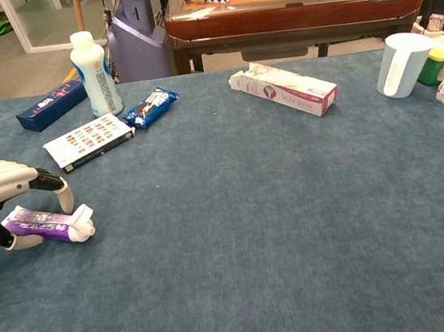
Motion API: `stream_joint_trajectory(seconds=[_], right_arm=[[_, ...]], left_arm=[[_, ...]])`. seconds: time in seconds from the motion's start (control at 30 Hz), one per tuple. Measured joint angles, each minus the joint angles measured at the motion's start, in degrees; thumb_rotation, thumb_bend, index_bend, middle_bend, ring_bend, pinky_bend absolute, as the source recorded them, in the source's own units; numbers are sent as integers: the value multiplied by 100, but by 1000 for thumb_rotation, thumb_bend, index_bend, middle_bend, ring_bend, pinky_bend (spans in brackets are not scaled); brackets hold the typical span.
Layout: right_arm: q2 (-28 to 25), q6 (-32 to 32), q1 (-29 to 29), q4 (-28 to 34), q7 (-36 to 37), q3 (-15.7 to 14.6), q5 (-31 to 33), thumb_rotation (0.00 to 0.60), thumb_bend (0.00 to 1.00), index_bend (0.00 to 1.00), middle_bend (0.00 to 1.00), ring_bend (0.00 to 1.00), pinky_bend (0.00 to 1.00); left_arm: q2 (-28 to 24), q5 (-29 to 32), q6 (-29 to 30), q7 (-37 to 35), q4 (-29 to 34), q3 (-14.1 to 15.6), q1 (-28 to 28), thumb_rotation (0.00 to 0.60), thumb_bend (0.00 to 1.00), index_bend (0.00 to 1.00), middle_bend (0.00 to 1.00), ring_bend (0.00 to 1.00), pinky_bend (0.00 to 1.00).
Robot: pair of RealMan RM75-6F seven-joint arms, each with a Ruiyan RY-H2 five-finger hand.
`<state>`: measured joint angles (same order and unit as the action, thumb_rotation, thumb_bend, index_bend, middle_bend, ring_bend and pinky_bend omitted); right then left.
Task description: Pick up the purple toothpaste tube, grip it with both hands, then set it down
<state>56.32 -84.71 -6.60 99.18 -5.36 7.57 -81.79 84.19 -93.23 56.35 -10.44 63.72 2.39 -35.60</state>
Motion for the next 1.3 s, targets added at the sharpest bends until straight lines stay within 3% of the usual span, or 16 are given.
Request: stream_joint_trajectory(seconds=[0.43, 1.1, 1.3], right_arm=[[-31, -57, 60, 36, 20, -27, -11, 600, 35, 245, 325, 285, 324], [-43, -26, 32, 81, -22, -20, -40, 600, 35, 244, 330, 285, 324], [-120, 128, -93, 158, 40, -36, -225, 600, 35, 245, 332, 285, 324]], left_arm=[[193, 47, 140, -116, -234, 43, 15, 600, 313, 449, 394, 246, 191], [387, -12, 567, -710, -584, 40, 34, 600, 391, 558, 661, 435, 264], [168, 19, 655, -921, -335, -34, 5, 600, 396, 580, 724, 512, 314]])
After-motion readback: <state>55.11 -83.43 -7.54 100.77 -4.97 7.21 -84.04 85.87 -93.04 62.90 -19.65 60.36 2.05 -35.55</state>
